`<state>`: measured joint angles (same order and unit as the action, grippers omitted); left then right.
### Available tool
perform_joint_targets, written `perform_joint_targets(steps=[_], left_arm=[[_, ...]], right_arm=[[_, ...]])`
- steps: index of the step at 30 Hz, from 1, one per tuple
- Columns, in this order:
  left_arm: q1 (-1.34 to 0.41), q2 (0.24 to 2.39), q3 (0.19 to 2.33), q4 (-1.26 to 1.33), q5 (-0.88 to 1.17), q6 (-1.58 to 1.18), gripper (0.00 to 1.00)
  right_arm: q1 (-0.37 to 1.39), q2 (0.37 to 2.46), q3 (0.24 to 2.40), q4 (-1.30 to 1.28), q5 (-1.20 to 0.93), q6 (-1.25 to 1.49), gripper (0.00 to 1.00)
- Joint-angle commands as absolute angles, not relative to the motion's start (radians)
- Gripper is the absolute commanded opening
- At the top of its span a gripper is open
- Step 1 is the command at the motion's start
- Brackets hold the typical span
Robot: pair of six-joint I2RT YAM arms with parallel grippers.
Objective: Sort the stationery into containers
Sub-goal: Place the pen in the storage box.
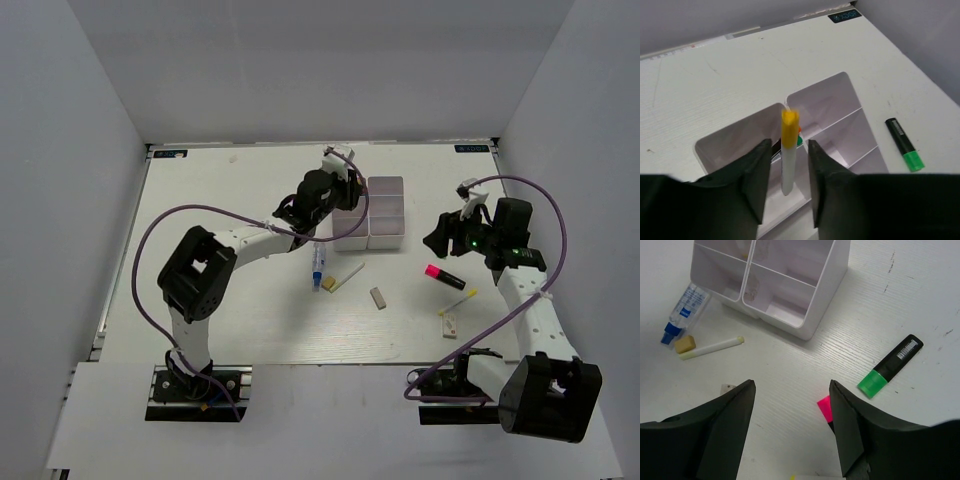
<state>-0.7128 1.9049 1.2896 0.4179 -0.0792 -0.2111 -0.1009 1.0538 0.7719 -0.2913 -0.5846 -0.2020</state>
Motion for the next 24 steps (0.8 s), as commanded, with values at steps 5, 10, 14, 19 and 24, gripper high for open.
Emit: perform_joint_targets(steps=[5,10,14,19,24], left_arm=[[-0.732,1.879,1.299,0.408,-0.133,-0.176,0.60],[-0.741,1.795,1.290,0.391,-0.133,-0.153,0.62],[-0.741,1.645,1.232,0.304,-0.019,-0.132,0.64],[-0.741,1.447,1.088,0.145,0.072,-0.211,0.71],[-0.741,1.278,0.905,0.112,0.155,-0.279,1.00]], right_arm=[[-0.110,1.074,0.773,-0.314,-0.591,-0.264,0.67],[-0.112,1.091,0.765,-0.342,-0.600,-0.323,0.58],[-0.109,1.106,0.762,-0.417,-0.624,-0.452,0.45],[-0.110,1.135,0.761,-0.544,-0.658,-0.656,0.32],[-0.126,1.132,0.778,-0.828,-0.670,-1.153,0.26]])
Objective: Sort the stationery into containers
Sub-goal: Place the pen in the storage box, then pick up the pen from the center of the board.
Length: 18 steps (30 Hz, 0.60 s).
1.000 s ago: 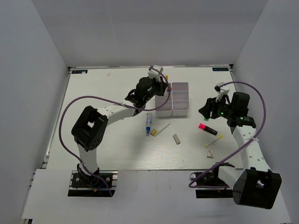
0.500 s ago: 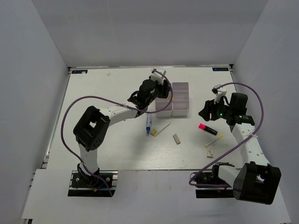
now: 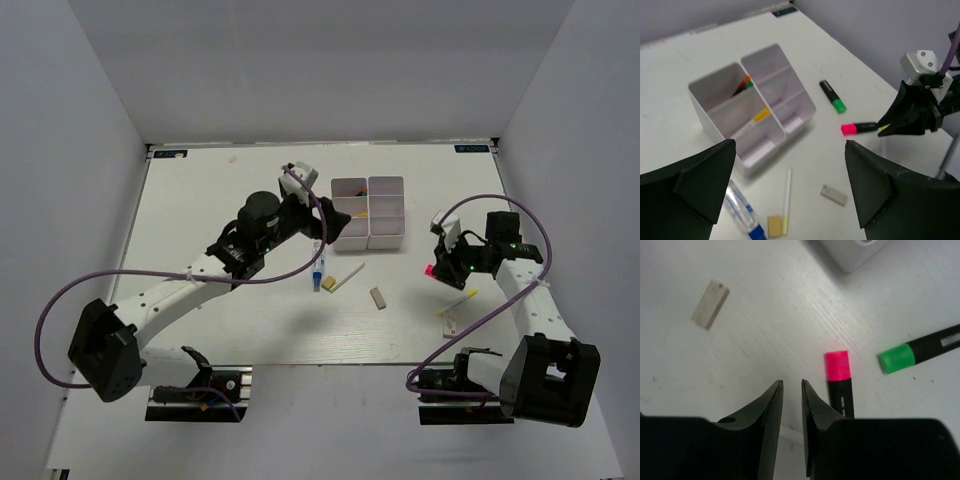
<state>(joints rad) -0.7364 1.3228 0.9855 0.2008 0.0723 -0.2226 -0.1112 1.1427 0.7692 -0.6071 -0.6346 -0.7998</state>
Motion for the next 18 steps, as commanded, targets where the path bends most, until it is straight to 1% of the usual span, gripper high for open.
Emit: perform_joint_targets(steps=[1,2,6,9,12,15,18], left_arm=[[-0.741,1.264,0.885,0.101,0.155,-0.290,1.00],[-0.741,1.252,0.852,0.101,0.164,-0.299,1.00],[-0.741,1.220,0.810,0.072,0.164,-0.310,1.00],[-0.741,1.198,0.775,0.072,0.164,-0.310,1.00],[-0.741,1.180,0.735,0.083,0.164,-0.301,1.00],[-0.741,1.180,0.697,0.103,0.164,-0.301,1.00],[-0.741,1.180,0.670,0.114,0.175,-0.301,1.00]], right_arm=[[-0.129,1.131,0.776,-0.903,-0.664,-1.229,0.28],[-0.132,1.115,0.759,-0.948,-0.625,-1.393,0.30],[-0.158,1.126,0.758,-0.999,-0.526,-1.551,0.35],[-0.181,1.189,0.817,-1.069,-0.456,-1.679,0.36],[-0.206,1.203,0.853,-1.134,-0.397,-1.783,0.36],[-0.213,1.198,0.844,-1.100,-0.335,-1.857,0.39],[-0.213,1.201,0.827,-1.027,-0.289,-1.887,0.39]])
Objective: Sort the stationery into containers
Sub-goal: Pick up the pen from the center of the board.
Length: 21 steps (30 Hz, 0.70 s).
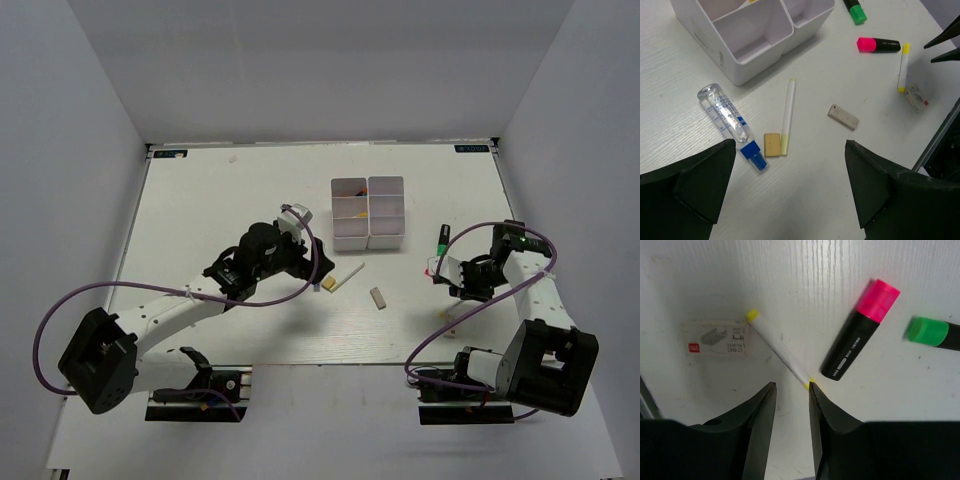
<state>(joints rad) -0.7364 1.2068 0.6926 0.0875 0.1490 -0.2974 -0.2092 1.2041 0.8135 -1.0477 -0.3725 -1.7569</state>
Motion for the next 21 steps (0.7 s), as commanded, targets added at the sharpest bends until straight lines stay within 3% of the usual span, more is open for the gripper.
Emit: perform_joint_targets(steps=[1,21], left_arm=[[-0.741,1.180,0.670,0.123,0.175,-0.301,1.00],[-0.741,1.189,0.689,0.067,0.135,-0.348,1.00]], right_arm=[[-0.212,1.210,0.825,-1.016,-0.279,-1.916,0.39],[-0.189,1.278,0.684,-0.928,-0.262,-2.177,0.39]])
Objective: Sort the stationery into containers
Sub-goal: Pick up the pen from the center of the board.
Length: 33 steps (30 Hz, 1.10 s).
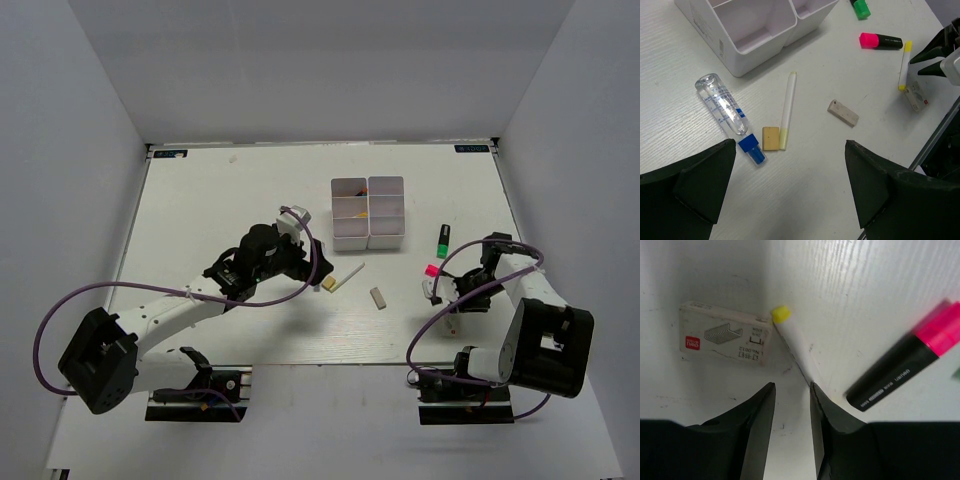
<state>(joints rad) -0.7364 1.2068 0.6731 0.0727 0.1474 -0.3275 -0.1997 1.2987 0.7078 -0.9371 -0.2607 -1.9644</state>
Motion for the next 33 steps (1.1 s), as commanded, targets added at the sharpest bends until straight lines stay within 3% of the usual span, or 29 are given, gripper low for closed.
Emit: perform_joint_targets(steps=[1,20,33], left_arm=[[-0.741,1.189,0.689,0.058,0.135,-0.348,1.00],[-0.750,1.160,0.693,0.015,0.107,-0.399,1.00],[-0.750,1.190,0.706,0.015,0.107,-0.408,1.00]], right_arm=[[-0.187,1.278,0.678,-0.920,-0.262,-2.175,0.40],[-0.138,1.273,0.713,-0.946,-0.399,-2.145,0.44],[-0.060,1.410,0.693,-0.851,-0.336,-2.014,0.49]])
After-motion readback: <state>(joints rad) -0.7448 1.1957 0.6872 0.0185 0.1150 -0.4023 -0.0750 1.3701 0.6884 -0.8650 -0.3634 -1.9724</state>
